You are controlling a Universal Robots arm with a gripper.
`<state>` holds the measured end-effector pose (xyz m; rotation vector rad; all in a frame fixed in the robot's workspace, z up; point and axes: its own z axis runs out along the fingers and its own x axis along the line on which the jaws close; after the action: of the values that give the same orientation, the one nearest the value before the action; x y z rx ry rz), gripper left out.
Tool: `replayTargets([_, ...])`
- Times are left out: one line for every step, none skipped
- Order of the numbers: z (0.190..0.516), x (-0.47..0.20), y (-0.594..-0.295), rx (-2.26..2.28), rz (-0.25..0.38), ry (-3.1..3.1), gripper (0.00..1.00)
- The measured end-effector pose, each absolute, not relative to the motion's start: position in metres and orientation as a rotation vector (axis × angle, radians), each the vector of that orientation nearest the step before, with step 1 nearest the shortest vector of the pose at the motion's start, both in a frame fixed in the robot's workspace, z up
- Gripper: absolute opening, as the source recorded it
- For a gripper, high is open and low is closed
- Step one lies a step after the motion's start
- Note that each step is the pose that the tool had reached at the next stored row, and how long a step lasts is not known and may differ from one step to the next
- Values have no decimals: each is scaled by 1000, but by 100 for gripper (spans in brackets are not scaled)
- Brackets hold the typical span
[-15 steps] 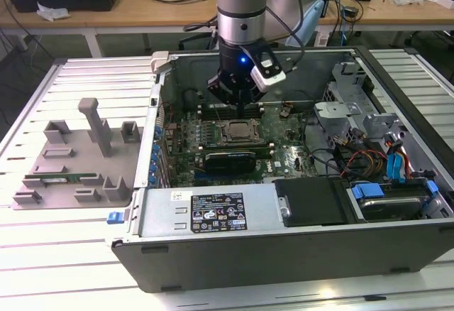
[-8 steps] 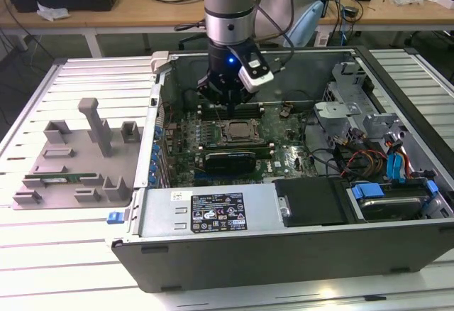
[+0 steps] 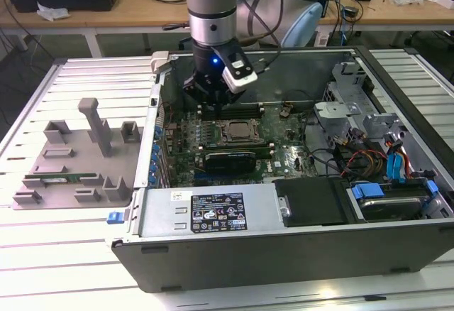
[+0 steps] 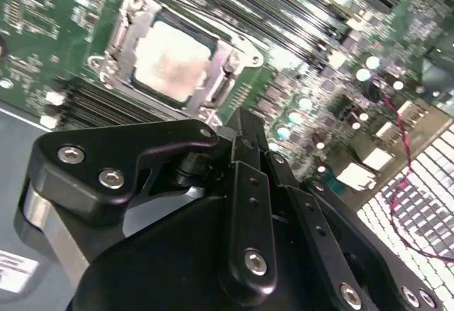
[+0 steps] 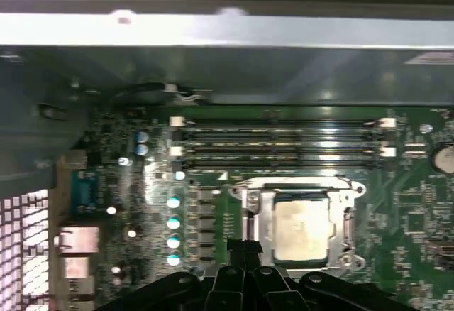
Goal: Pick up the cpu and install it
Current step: 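Install the first cpu locking lever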
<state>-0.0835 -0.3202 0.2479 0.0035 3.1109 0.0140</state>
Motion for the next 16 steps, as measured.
replayTargets([248,-87,-320,3,14,3111,11])
replayTargets([248,-90,-320,4,14,3111,11])
replayTargets([248,-91,-320,3,14,3111,11])
replayTargets([248,-92,-320,3,15,3111,11])
replayTargets([248,-93,-320,4,21,3111,11])
replayTargets([248,-96,-320,4,53,3111,11])
replayTargets([248,-98,-320,4,83,3110,11])
replayTargets([248,-98,-320,4,102,3109,11])
replayTargets([248,-99,-320,5,122,3109,11])
replayTargets([248,-100,-320,5,148,3108,11])
replayTargets([248,-101,-320,6,167,3107,11])
replayTargets([248,-102,-320,6,202,3105,11])
replayTargets([248,-103,-320,7,242,3102,11])
replayTargets([248,-103,-320,8,284,3098,11])
replayTargets([248,-104,-320,8,304,3096,11])
replayTargets([248,-104,-320,8,323,3094,11])
